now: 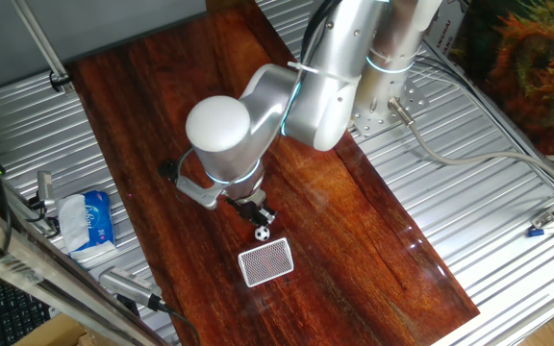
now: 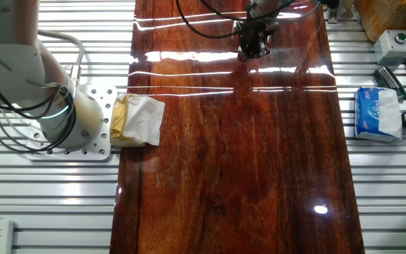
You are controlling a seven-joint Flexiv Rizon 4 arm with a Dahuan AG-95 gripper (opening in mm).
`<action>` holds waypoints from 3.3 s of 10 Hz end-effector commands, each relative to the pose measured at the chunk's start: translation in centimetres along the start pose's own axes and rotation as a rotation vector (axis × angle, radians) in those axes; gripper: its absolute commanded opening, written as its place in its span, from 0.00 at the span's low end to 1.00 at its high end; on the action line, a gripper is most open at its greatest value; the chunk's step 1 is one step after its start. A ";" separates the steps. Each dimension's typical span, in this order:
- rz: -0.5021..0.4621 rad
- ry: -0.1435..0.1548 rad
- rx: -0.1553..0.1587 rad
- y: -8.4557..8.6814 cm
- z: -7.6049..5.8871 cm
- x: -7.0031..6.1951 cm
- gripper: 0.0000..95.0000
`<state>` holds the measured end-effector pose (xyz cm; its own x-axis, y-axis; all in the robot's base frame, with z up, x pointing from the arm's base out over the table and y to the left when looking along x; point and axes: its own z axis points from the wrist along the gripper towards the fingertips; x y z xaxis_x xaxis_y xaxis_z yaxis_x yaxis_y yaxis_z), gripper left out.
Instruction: Push the soccer ball into the goal
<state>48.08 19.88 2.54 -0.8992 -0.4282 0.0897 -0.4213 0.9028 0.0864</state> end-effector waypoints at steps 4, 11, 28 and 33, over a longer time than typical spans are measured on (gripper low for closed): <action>0.432 0.024 -0.020 0.0 0.0 0.1 0.00; 0.554 0.014 -0.079 0.0 0.1 0.2 0.00; 0.625 0.007 -0.108 3.9 -0.9 -3.1 0.00; 0.570 0.015 -0.079 4.0 -1.2 -3.0 0.00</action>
<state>49.19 24.67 3.88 -0.9800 0.1259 0.1543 0.1411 0.9858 0.0915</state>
